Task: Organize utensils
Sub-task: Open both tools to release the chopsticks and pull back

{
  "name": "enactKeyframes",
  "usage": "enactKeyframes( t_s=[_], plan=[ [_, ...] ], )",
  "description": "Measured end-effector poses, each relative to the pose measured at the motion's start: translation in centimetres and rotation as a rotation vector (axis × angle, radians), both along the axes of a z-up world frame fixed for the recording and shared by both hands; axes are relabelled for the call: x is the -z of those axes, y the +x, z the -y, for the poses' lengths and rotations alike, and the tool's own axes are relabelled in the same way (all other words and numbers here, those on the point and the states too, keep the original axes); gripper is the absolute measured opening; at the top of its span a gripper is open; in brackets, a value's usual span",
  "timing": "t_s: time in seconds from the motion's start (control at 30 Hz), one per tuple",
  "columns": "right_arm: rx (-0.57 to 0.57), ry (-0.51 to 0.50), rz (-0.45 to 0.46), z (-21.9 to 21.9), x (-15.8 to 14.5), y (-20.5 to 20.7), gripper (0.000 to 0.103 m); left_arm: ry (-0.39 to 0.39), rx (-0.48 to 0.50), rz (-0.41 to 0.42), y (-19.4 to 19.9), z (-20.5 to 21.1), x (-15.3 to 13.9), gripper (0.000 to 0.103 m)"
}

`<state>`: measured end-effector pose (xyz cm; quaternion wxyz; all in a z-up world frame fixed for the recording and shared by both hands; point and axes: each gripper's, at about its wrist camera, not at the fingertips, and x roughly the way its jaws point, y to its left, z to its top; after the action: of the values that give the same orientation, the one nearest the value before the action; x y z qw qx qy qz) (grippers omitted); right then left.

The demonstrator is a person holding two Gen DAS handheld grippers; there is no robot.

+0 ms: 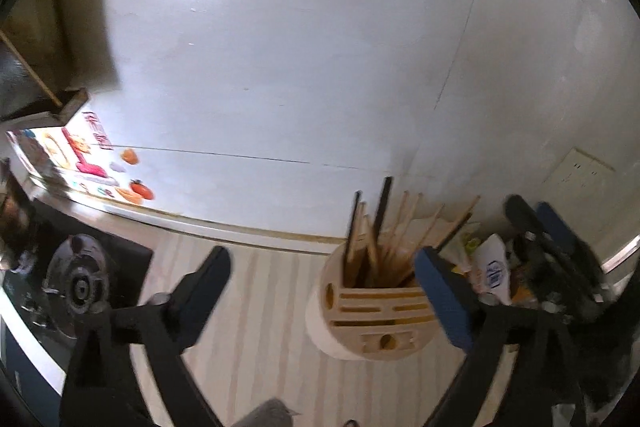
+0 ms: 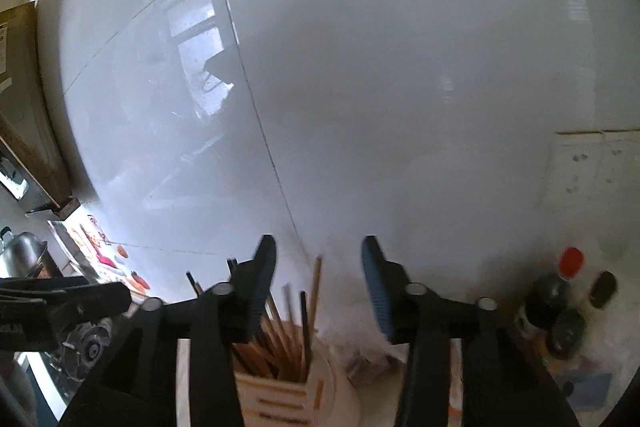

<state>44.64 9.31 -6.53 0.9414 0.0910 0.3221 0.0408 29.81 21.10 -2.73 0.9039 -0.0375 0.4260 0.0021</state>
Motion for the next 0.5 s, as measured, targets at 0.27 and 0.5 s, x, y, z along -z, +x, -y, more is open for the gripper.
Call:
enactKeyframes(
  t_s=[0.27, 0.5],
  plan=[
    [0.059, -0.089, -0.127, -0.5, 0.2, -4.4, 0.099, 0.064, -0.036, 0.008, -2.3, -1.1, 2.6, 0.103],
    [0.096, -0.187, -0.203, -0.7, 1.4, -7.8, 0.102, 0.082, -0.019, 0.014, -4.1, -1.1, 3.8, 0.103]
  ],
)
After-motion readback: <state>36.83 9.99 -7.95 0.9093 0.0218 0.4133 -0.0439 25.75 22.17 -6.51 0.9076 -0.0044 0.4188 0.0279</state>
